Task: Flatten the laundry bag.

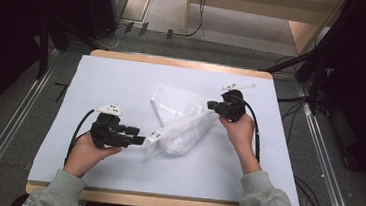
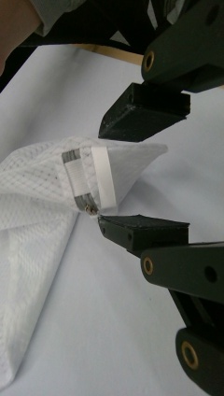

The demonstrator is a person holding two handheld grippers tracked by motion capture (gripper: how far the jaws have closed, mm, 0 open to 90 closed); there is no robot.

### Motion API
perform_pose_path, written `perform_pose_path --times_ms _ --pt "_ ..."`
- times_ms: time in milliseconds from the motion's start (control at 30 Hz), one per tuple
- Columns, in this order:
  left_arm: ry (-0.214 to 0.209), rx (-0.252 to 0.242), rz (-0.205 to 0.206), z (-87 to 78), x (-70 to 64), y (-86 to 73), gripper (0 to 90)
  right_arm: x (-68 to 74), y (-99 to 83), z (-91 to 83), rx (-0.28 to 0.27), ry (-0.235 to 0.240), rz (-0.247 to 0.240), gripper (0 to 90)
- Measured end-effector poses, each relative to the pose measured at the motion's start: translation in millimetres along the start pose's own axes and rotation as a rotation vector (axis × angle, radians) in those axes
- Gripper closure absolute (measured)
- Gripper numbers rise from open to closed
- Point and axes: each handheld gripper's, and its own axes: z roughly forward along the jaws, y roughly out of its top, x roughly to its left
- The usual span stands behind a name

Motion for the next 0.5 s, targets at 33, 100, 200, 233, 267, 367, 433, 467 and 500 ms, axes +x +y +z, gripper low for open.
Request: perform_pose_path --times_ms 33,100,200,233,267,367,433,467,500 --pt "0.001 -0.004 -0.005 -1.2 2.5 0.6 51.9 4.6 1.3 0.1 -0.004 0.006 -0.01 90.0" --pt "0.007 -0.011 -0.016 -2.3 6.9 1.5 51.8 16.6 5.1 2.1 -0.006 0.014 -0.038 90.0" --pt "0.013 -0.015 -0.033 -2.7 12.8 2.2 51.5 30.6 8.9 13.1 0.021 0.034 -0.055 90.0" --pt "0.018 -0.013 -0.035 -3.2 15.1 2.5 51.5 34.3 9.5 17.3 0.031 0.042 -0.063 90.0" --pt "0.019 -0.016 -0.038 -3.2 16.2 2.6 51.3 39.7 9.7 22.1 0.046 0.046 -0.077 90.0" --pt "0.022 -0.018 -0.048 -3.9 20.6 2.7 51.1 48.1 7.8 31.5 0.077 0.061 -0.094 90.0" --pt "0.029 -0.013 -0.051 -4.2 23.5 2.8 51.0 51.5 4.4 36.8 0.103 0.076 -0.095 90.0" --pt "0.031 -0.013 -0.054 -4.3 24.8 2.7 50.9 52.4 1.8 38.1 0.118 0.085 -0.097 90.0" --pt "0.033 -0.013 -0.056 -4.4 26.2 2.7 50.7 53.8 -0.5 37.8 0.127 0.088 -0.091 90.0"
